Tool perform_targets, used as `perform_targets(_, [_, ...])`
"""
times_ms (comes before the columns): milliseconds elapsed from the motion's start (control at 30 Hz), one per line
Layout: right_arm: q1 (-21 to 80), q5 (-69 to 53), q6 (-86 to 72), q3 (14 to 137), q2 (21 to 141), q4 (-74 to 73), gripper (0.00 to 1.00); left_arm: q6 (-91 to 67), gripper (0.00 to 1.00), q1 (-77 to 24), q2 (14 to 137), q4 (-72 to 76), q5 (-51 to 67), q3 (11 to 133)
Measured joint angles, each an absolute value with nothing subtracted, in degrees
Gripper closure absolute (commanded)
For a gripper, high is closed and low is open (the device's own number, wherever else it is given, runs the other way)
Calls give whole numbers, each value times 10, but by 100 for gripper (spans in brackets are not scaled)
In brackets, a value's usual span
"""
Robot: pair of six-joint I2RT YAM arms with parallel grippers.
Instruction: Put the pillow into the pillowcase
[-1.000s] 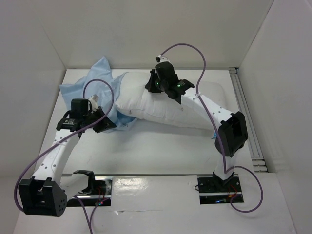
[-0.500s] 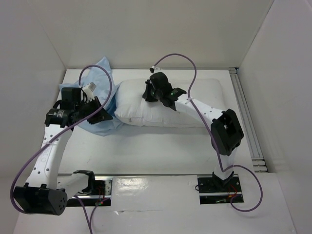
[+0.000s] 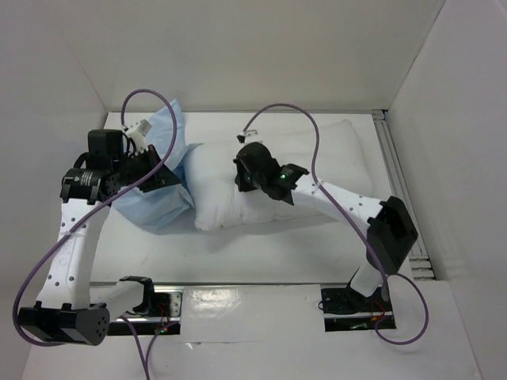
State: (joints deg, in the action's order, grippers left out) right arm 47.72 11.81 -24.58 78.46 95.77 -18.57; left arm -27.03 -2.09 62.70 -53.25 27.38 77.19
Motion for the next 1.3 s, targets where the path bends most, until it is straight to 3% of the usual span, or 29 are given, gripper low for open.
perform_targets(200, [527, 142, -258, 692, 873, -214, 100, -273, 100, -21, 583, -535, 260, 689])
perform_targets(267, [536, 139, -254, 685, 868, -220, 80, -274, 100, -21, 568, -548, 251, 650])
perform_targets(367, [539, 130, -235, 689, 865, -237, 39, -274, 100, -21, 566, -561, 241, 634])
perform_targets(467, [540, 132, -210, 725, 860, -271, 14, -274, 100, -21, 565, -561, 233, 634])
perform_targets(500, [540, 134, -201, 747, 861, -288, 10, -274, 100, -21, 564, -561, 231, 634])
perform_targets(667, [545, 159, -140, 932, 910, -354, 3, -274, 100, -22, 564, -560, 220, 643])
perform_targets(900, [564, 150, -49, 1056, 1027, -371, 0, -291, 100, -22, 564, -552, 200, 653])
perform_targets(1033, [569, 139, 4, 1095, 1140, -389, 0, -304, 100, -22, 564, -550, 193, 659])
perform_targets(1067, [570, 139, 14, 1094, 1160, -390, 5, -305, 100, -22, 564, -550, 192, 660])
perform_targets(1100, [571, 140, 24, 1087, 1179, -388, 51, -305, 100, -22, 564, -548, 189, 660])
perform_targets(1133, [571, 140, 33, 1080, 1188, -385, 82, -305, 100, -22, 564, -548, 186, 660])
perform_targets(1167, [569, 143, 37, 1075, 1193, -382, 100, -305, 100, -22, 564, -548, 183, 660])
perform_targets(1300, [561, 132, 35, 1046, 1167, -350, 100, -307, 100, -22, 564, -548, 178, 660])
